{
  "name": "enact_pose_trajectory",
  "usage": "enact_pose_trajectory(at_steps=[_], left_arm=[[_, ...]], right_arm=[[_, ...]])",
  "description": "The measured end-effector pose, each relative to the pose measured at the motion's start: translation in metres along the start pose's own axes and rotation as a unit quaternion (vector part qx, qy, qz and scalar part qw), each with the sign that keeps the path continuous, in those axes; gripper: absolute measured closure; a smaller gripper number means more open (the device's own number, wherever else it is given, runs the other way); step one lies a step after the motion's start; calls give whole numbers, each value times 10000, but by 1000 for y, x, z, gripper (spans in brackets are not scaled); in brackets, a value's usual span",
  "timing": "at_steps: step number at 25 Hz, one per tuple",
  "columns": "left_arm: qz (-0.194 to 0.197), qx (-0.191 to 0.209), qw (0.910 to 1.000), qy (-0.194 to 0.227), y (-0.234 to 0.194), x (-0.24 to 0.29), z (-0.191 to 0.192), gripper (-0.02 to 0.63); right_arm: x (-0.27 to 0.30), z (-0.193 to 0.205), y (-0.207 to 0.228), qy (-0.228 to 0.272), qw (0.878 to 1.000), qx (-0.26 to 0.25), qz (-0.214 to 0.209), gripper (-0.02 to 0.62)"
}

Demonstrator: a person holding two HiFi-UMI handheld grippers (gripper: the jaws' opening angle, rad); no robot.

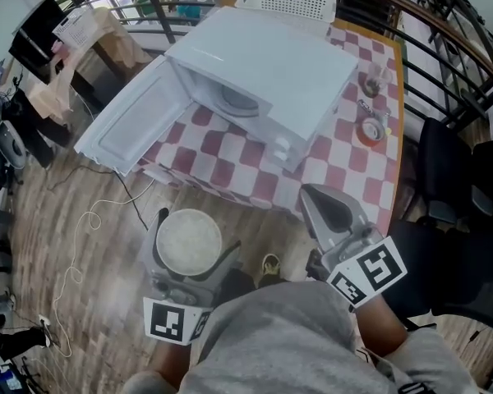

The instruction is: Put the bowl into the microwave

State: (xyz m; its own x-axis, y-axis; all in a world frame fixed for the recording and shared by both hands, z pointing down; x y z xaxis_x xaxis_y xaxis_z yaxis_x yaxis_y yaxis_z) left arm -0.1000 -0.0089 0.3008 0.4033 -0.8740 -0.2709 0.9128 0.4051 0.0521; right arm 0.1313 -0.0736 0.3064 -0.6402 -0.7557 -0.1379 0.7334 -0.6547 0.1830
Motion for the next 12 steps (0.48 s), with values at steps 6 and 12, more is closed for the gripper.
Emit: enact_pose_trajectory(at_steps=[6,12], left_arm=[[-91,34,9999,-54,-7,8,5,71],[-34,-5,9999,-148,-21,21,13,71]], right_arm=[[16,8,1,-7,9999,123,-115,601],[36,14,-7,-51,9996,213,-203,601]])
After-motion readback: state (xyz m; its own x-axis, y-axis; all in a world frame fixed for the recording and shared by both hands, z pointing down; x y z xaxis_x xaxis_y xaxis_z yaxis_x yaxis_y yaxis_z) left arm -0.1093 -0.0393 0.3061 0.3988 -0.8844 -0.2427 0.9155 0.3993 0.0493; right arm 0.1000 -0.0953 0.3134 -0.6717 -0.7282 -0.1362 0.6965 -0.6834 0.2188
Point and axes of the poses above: the fingertips, and each gripper's own axes: x forward along the fingers, y to its right, z out of its underside, the point moved 7 cm from there along -x, backward along the fingers, and after that the axes turned 12 degrees about y, right-handed, at the moved point
